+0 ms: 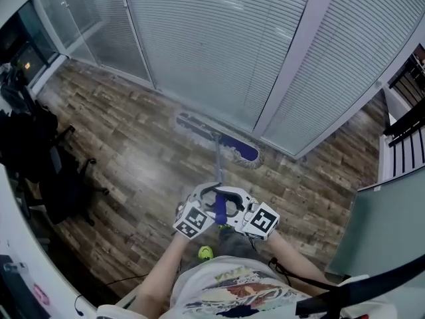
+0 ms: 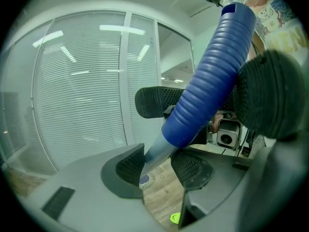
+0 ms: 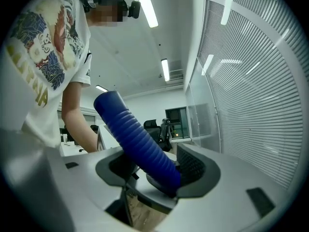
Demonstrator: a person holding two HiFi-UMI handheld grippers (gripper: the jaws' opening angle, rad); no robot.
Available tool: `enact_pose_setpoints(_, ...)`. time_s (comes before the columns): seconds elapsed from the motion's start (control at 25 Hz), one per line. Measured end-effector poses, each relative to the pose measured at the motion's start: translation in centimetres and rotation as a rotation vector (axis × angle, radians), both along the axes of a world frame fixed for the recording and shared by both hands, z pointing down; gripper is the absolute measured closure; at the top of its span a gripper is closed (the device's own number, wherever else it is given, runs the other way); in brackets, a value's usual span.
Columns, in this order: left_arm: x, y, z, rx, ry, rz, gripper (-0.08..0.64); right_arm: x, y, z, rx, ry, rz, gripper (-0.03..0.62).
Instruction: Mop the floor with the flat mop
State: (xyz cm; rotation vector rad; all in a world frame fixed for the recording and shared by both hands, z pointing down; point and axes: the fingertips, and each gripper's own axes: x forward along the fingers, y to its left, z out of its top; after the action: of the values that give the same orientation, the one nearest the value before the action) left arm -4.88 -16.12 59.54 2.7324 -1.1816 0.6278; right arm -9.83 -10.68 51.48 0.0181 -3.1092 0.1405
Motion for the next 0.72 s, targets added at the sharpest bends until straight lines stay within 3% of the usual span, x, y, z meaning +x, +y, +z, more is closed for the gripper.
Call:
enact_pose_setpoints(0.12,-0.1,6.1,-0.1,0.003,0.01,0.0,0.413,-0.1,6.2,0.1,-0.014,0.012,-0.004,0.348)
enact_pose_setpoints(0.4,1.1,20.0,-0.8,-0.019,0.025,-0.021,0.411,1.0,20.1,-0.6,0.066,-0.007,-0.054,0.348)
enact_pose_setpoints(0.72,5.5,30.3,-1.5,-0.045,0.028,-0.084,0.411,5.9,30.5,-1.5,0.059,-0.028,-0.114,0.348)
